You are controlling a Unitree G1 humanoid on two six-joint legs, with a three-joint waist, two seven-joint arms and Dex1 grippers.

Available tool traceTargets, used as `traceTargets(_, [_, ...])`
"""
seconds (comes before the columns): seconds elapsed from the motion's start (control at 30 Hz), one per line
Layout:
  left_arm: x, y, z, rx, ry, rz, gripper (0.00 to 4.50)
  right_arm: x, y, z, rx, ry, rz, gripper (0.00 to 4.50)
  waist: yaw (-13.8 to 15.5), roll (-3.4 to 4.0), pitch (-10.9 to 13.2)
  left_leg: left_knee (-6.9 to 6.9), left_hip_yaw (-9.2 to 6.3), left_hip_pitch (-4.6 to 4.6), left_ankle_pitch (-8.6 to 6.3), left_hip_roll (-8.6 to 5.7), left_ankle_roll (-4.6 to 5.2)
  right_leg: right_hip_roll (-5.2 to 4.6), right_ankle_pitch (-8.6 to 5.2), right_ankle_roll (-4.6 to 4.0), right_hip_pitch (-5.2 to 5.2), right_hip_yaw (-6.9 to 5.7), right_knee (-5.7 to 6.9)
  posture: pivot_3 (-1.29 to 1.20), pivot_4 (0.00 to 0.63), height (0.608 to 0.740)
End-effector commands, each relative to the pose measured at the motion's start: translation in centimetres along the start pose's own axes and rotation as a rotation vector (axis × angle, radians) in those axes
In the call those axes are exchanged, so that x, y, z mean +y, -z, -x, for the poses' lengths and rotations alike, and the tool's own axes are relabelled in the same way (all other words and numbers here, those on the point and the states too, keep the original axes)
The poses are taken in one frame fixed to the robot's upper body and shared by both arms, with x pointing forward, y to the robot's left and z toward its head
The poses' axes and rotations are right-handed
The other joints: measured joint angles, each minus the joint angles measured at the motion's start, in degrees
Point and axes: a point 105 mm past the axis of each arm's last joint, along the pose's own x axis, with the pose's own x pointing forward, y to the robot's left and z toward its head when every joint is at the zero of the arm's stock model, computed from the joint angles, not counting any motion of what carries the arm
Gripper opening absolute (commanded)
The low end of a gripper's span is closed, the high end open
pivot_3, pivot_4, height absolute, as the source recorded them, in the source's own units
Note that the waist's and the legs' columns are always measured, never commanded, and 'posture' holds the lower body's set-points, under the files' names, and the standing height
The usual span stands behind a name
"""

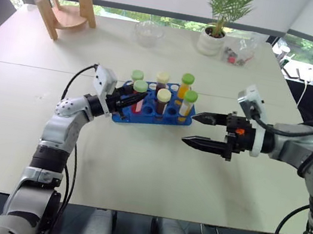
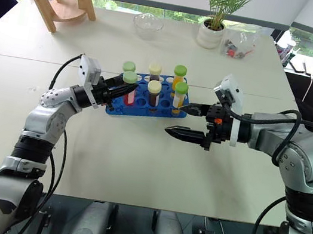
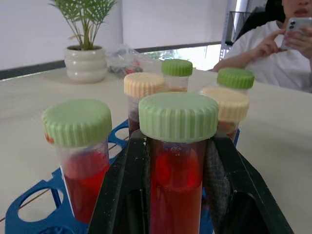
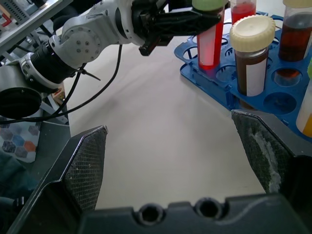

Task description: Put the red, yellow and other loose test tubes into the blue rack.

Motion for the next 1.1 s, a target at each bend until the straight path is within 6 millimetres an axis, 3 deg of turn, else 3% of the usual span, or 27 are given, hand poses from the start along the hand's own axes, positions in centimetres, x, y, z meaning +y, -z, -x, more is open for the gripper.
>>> traceTargets(0.03, [-0.1, -1.0, -0.2, -0.023, 0.021, -0.043, 0.86, 0.5, -0.6, 0.3, -0.033, 0.006, 0.03, 4.5, 0.1, 0.0, 0.0, -0.01, -0.01, 0.0, 0.0, 0.0, 0.0, 0.0, 0.0, 0.0, 0.0, -0.01, -0.01, 0.0, 0.15, 0.74])
traceTargets(0.07, [-0.1, -1.0, -0.1, -0.025, 0.02, -0.04, 0.86, 0.5, -0.6, 0.3, -0.035, 0.005, 0.028, 4.5, 0.08, 0.0, 0.0, -0.01, -0.01, -0.01, 0.0, 0.0, 0.0, 0.0, 0.0, 0.0, 0.0, -0.01, -0.01, 0.0, 0.15, 0.74])
traceTargets(0.3, [0.4, -2.0, 1.3, -0.012, 0.027, -0.03, 4.35, 0.8, -0.2, 0.1, -0.036, -0.006, 0.016, 4.5, -0.17, 0.0, 0.0, -0.03, -0.01, 0.01, 0.0, 0.01, 0.0, 0.01, 0.0, 0.0, 0.0, 0.0, -0.02, 0.0, 0.15, 0.74])
traceTargets(0.37, [0.3, -2.3, 2.1, 0.028, 0.06, -0.005, 4.44, 0.9, -0.1, 0.1, -0.034, -0.01, 0.01, 4.5, -0.28, 0.0, 0.0, -0.06, -0.01, 0.01, 0.0, 0.01, 0.0, 0.01, 0.0, 0.0, -0.01, 0.0, -0.02, 0.0, 0.15, 0.74])
traceTargets(0.43, [0.1, -3.1, 4.3, 0.125, 0.129, 0.022, 4.44, 0.8, 0.5, 0.4, -0.016, -0.015, -0.009, 4.5, -0.36, 0.0, 0.0, -0.09, -0.01, 0.01, 0.0, 0.03, 0.0, 0.03, -0.01, -0.01, -0.03, 0.0, -0.02, 0.0, 0.15, 0.74])
traceTargets(0.5, [-0.4, -3.3, 8.1, 0.298, 0.197, 0.081, 4.44, 0.9, 1.8, 1.1, 0.031, -0.025, -0.042, 4.5, -0.61, -0.14, 0.09, -0.14, -0.01, 0.01, 0.0, 0.05, 0.0, 0.06, -0.01, -0.02, -0.07, 0.02, -0.03, 0.0, 0.15, 0.74])
traceTargets(0.63, [-1.7, -2.5, 13.1, 0.533, 0.222, 0.146, 4.44, 0.8, 3.8, 2.1, 0.094, -0.021, -0.074, 4.5, -1.4, -0.05, 0.07, -0.32, 0.05, -0.04, -0.07, 0.11, 0.1, 0.07, -0.11, -0.16, -0.21, 0.03, -0.12, 0.0, 0.15, 0.74])
traceTargets(0.8, [-1.9, -1.0, 16.9, 0.683, 0.148, 0.167, 4.44, 0.2, 5.5, 2.3, 0.11, -0.005, -0.113, 4.5, -1.54, -0.04, 0.09, -0.28, 0.08, -0.02, -0.08, 0.1, 0.13, 0.04, -0.14, -0.21, -0.21, 0.03, -0.11, 0.0, 0.15, 0.74])
traceTargets(1.1, [-1.2, -0.7, 17.4, 0.65, 0.049, 0.166, 4.44, -0.4, 6.7, 1.0, 0.094, -0.013, -0.127, 4.5, -1.6, -0.05, 0.09, -0.26, 0.13, -0.02, -0.08, 0.11, 0.12, 0.04, -0.14, -0.21, -0.23, 0.06, -0.11, 0.0, 0.15, 0.74])
